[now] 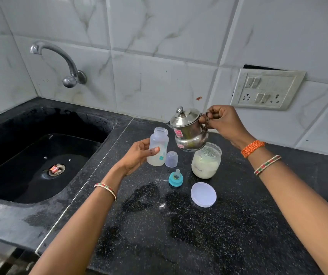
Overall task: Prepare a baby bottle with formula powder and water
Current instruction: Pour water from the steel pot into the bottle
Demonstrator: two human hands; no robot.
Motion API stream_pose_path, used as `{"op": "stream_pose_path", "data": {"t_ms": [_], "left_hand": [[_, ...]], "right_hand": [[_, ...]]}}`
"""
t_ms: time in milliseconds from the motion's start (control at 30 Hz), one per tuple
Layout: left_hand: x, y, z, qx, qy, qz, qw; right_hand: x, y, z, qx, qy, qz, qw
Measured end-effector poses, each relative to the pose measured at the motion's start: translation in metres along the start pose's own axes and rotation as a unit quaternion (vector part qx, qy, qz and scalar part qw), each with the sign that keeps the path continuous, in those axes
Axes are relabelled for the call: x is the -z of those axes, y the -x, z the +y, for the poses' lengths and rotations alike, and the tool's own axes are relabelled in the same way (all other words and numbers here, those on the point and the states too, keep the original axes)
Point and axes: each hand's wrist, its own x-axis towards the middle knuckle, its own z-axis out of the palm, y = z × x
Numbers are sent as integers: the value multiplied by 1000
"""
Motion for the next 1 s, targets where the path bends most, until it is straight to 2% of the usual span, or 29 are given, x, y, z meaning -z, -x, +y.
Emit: {"op": "stream_pose_path", "data": {"t_ms": [300,533,1000], "left_hand": [[9,-12,26,6,53,-74,996],[10,-19,32,9,74,-77,994],[13,-17,20,15,48,-77,996]], "right_hand": [[10,-21,-33,26,32,3,999],[10,-29,-44,43,76,-6,996],[6,-26,-54,76,154,-25,985]]}}
